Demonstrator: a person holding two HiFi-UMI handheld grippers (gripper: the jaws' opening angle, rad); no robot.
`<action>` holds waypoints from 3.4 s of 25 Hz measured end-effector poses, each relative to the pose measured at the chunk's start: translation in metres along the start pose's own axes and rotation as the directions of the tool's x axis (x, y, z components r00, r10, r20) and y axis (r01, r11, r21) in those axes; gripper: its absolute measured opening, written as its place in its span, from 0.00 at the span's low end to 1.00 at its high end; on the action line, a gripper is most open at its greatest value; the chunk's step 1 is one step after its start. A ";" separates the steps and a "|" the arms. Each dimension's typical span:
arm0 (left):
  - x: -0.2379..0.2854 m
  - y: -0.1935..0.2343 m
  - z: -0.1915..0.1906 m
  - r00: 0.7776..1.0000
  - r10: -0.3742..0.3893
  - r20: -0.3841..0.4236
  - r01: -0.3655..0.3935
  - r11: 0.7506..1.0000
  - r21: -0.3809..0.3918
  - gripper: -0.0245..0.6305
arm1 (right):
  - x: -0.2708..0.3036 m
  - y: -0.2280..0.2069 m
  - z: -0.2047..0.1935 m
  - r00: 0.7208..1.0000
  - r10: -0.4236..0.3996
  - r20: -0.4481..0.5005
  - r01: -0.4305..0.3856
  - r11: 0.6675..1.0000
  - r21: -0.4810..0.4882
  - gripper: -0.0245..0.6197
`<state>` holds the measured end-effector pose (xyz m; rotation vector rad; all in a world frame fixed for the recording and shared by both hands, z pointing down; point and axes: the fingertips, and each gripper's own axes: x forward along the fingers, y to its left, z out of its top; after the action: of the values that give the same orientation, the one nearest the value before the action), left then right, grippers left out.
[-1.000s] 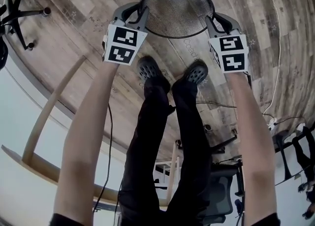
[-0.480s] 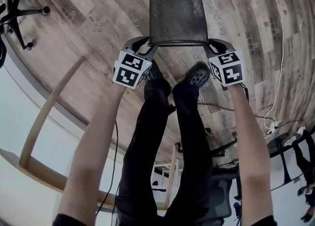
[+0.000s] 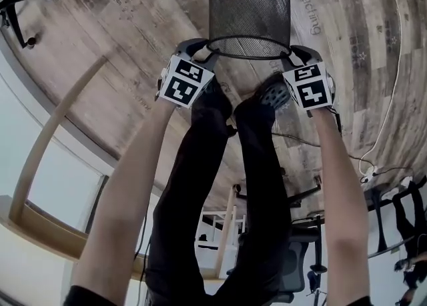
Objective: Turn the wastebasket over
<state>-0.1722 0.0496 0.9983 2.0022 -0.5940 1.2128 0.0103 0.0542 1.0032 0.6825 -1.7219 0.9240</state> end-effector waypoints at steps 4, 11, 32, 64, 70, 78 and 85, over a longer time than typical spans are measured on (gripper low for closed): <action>0.004 -0.004 0.002 1.000 -0.012 -0.006 0.012 1.000 0.028 0.26 | 0.000 -0.006 0.001 1.000 -0.013 0.015 0.013 1.000 0.012 0.24; -0.003 -0.022 0.011 0.995 -0.096 -0.033 0.097 0.995 0.016 0.26 | -0.036 0.009 -0.002 0.997 0.065 0.046 -0.070 0.991 0.117 0.42; -0.002 -0.078 0.060 0.977 -0.215 -0.002 0.213 0.964 0.156 0.22 | -0.053 -0.005 0.054 0.985 -0.086 0.148 0.022 0.921 0.389 0.62; 0.052 0.017 0.267 0.928 -0.317 -0.198 0.371 0.845 0.385 0.73 | -0.056 -0.005 0.052 0.977 -0.067 0.203 -0.014 0.927 0.374 0.63; 0.015 -0.006 0.240 0.945 -0.236 -0.228 0.323 0.785 0.529 0.73 | -0.058 0.018 0.030 0.991 -0.014 0.136 -0.032 0.943 0.330 0.64; -0.064 -0.087 0.188 0.953 -0.252 -0.166 0.299 0.714 0.633 0.73 | -0.054 0.061 -0.041 0.994 -0.067 0.081 0.046 0.970 0.240 0.65; -0.100 -0.137 0.168 0.938 -0.342 -0.061 0.308 0.735 0.605 0.72 | -0.020 0.070 -0.059 0.994 -0.077 0.084 0.059 0.977 0.204 0.65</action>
<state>-0.0279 0.0110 0.8112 2.5388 0.1764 1.2219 -0.0088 0.1421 0.9772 0.9239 -1.6876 1.0421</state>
